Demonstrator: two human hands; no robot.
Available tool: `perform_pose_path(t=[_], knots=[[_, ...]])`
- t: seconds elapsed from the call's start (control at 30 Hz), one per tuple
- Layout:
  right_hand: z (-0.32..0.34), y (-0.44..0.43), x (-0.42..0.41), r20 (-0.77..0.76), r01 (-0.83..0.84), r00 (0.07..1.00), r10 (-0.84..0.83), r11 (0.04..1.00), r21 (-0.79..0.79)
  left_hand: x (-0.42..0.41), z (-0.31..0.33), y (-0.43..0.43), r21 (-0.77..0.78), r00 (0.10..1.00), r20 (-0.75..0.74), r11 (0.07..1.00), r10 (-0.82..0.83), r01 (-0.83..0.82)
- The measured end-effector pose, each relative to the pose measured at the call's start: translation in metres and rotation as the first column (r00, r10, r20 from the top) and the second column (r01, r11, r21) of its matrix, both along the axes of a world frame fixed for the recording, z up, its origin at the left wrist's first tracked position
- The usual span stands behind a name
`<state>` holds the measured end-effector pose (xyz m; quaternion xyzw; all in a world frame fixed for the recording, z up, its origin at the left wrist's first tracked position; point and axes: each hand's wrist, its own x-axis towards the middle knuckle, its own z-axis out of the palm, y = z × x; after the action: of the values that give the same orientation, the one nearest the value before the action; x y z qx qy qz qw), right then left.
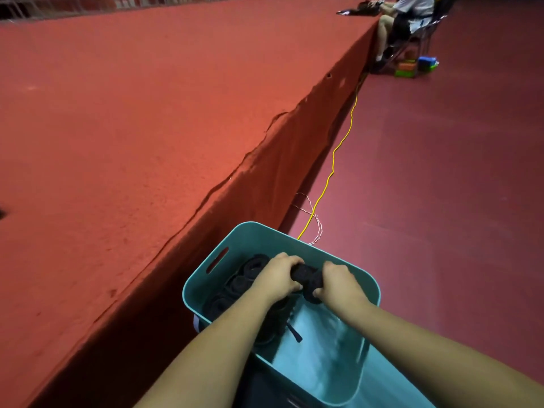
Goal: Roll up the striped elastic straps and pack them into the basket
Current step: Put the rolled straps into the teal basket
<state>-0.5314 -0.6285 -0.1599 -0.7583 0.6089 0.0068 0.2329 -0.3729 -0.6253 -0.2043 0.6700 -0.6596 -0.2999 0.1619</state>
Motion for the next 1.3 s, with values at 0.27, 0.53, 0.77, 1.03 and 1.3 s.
perform_pose_path(t=[0.27,0.53,0.77,1.03,1.3], knots=[[-0.032,-0.006,0.018,0.102,0.111,0.987,-0.121,0.989,0.097,0.013,-0.021,-0.014,-0.02,0.984,0.166,0.998,-0.062,0.066],[-0.045,-0.011,0.017,0.053,0.057,0.996,-0.065,0.988,0.145,0.02,-0.03,-0.018,0.014,0.959,0.27,0.996,-0.09,0.089],[0.002,-0.019,0.02,0.036,-0.04,0.999,0.038,0.997,0.059,0.071,0.044,0.007,-0.076,0.993,0.1,0.996,0.057,-0.05],[0.092,-0.014,0.117,0.274,-0.17,0.941,0.201,0.977,-0.131,0.189,0.165,0.086,-0.266,0.941,0.087,0.918,0.327,-0.294],[0.139,0.051,0.276,0.369,-0.425,0.781,0.504,0.862,-0.277,0.321,0.198,0.237,-0.362,0.628,0.168,0.64,0.76,-0.678]])
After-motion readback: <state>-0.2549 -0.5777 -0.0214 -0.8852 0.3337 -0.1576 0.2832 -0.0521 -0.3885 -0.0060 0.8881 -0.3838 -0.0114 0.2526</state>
